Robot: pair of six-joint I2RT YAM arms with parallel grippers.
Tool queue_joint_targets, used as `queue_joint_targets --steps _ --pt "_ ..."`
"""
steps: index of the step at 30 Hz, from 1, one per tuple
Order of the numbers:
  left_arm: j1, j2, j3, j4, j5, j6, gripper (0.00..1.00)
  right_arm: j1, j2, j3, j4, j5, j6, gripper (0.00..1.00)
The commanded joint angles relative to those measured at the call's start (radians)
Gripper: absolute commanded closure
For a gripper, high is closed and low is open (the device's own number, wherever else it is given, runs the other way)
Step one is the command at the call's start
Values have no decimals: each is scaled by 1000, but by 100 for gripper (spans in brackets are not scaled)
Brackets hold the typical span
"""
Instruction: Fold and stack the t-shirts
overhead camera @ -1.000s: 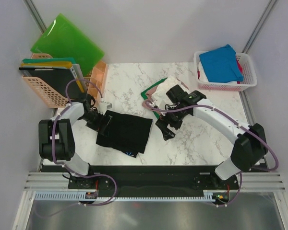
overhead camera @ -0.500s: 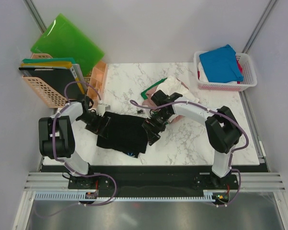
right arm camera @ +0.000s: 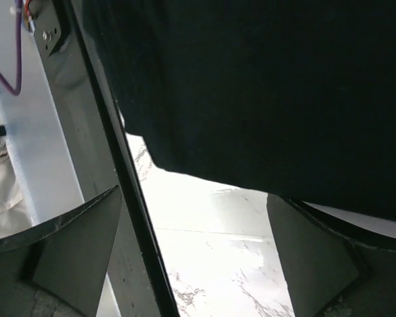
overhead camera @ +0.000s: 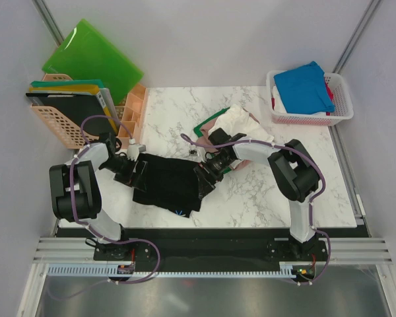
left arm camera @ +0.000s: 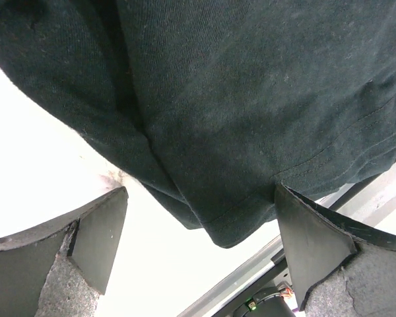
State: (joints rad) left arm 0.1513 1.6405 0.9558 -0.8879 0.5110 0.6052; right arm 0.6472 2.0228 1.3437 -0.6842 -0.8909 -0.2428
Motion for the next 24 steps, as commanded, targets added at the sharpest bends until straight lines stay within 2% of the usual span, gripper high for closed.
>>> queue_joint_targets --steps 1,12,24 --pt "8 2 -12 9 21 39 0 -24 -78 -34 190 53 109 2" --pt "8 87 20 17 75 42 0 -84 -13 -17 204 40 143 2" --pt "7 113 35 21 76 27 0 -84 106 100 221 -19 194 2"
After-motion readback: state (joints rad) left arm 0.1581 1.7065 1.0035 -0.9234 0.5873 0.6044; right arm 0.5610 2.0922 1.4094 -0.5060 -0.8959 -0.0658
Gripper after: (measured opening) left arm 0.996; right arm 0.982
